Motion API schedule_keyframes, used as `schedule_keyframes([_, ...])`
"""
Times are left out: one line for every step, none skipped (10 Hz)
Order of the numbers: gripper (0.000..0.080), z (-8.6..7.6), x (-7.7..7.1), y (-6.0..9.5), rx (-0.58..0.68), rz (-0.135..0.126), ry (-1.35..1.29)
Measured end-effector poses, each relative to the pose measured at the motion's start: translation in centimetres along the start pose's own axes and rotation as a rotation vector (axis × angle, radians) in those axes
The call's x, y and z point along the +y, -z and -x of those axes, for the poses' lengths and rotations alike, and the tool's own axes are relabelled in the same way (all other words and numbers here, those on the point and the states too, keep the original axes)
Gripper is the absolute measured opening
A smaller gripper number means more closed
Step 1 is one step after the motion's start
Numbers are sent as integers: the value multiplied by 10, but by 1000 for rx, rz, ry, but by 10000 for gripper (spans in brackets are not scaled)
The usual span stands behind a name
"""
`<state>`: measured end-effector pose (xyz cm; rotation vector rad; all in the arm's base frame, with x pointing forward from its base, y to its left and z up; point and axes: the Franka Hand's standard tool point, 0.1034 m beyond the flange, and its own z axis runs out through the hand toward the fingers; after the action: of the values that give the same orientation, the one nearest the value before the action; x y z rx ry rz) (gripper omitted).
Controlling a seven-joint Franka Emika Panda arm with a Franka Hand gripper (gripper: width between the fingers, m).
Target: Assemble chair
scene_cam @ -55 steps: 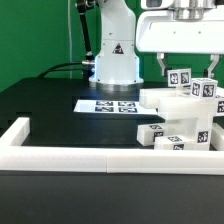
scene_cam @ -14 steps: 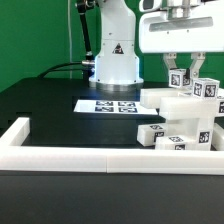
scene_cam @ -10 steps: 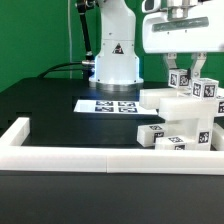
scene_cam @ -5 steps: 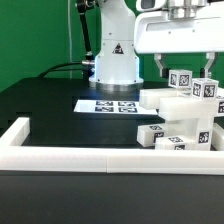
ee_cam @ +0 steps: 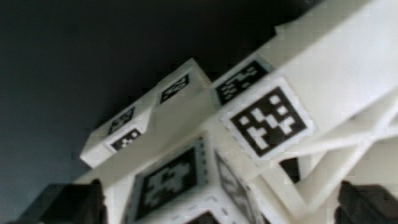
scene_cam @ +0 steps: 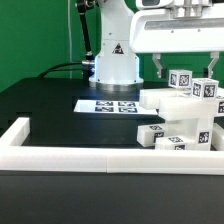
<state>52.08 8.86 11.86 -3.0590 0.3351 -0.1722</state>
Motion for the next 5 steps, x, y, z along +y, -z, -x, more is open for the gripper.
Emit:
schedule_keyframes([649, 0, 1, 0, 0, 0, 48])
schedule_keyframes([649, -1, 3, 0, 0, 2, 137])
schedule_keyframes([649, -2, 5, 0, 1, 2, 201])
schedule_keyframes([649, -2, 6, 0, 1, 4, 256])
schedule_keyframes([565, -2, 6, 0, 1, 5, 319])
